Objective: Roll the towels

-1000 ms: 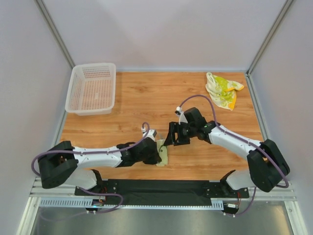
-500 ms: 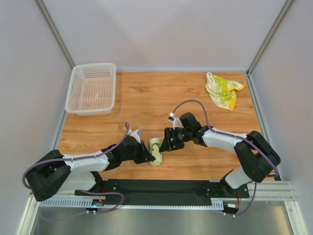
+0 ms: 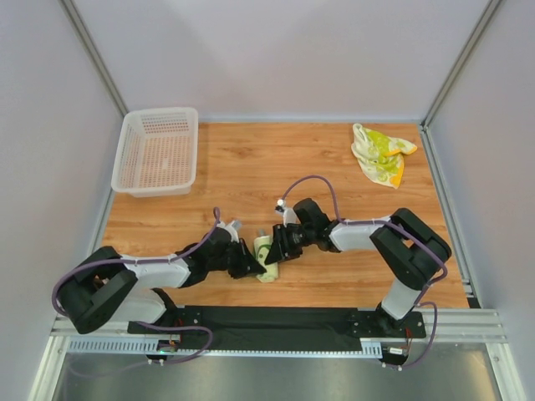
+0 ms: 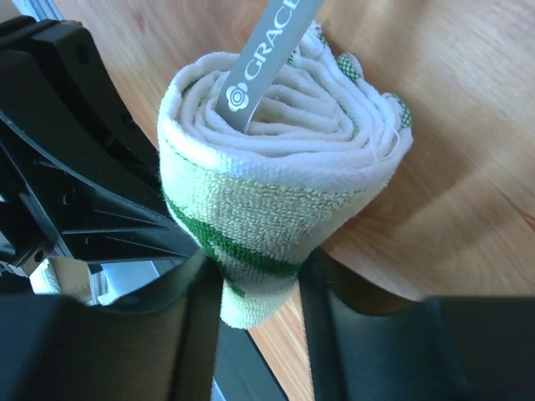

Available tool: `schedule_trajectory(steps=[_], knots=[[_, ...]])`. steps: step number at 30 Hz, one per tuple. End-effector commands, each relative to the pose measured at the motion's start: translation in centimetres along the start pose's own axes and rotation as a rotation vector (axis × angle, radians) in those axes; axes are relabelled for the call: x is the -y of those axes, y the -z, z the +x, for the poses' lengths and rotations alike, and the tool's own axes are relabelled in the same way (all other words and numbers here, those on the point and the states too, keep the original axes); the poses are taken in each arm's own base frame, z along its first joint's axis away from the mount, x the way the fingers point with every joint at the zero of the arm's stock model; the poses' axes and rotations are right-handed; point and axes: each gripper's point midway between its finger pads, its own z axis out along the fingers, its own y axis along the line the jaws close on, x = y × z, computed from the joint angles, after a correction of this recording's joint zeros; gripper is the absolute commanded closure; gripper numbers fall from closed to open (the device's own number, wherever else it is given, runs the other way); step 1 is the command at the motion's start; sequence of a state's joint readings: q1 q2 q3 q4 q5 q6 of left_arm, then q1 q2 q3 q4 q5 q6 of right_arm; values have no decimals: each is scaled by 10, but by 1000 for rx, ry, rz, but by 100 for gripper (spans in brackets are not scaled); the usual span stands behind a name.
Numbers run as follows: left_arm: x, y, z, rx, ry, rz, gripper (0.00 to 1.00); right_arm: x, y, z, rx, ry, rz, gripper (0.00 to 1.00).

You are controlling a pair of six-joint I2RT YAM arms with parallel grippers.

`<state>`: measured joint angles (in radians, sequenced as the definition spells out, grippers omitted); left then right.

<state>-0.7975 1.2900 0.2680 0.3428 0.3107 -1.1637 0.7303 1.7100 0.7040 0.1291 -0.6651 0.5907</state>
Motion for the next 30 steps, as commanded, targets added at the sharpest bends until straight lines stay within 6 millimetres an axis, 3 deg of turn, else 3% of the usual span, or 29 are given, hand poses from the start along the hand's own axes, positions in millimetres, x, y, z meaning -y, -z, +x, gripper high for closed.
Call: schedule_trajectory(steps=[1, 2, 3, 5, 6, 11, 18, 22, 30], knots=[[-44, 2, 15, -42, 32, -147, 90, 4, -11, -12, 66, 17, 13, 66], [-47, 5, 18, -55, 26, -172, 86, 5, -11, -11, 68, 12, 11, 77], [-47, 6, 16, -57, 1, -183, 76, 2, -9, -12, 77, 11, 4, 81], [-38, 11, 12, -55, -19, -193, 66, -2, -5, -11, 81, 15, -5, 90], [-35, 14, 10, -49, -31, -193, 58, -9, 0, -15, 98, 29, -15, 92], [-6, 40, -8, 39, -81, -163, 41, -25, 20, -19, 108, 77, -1, 99], [26, 77, -29, 174, -144, -113, 38, -66, 50, -28, 142, 128, -53, 100], [58, 89, -39, 251, -169, 34, 37, -88, 65, -32, 154, 141, -79, 100], [83, 84, -45, 268, -199, 147, 33, -139, 89, -31, 178, 203, -165, 100]])
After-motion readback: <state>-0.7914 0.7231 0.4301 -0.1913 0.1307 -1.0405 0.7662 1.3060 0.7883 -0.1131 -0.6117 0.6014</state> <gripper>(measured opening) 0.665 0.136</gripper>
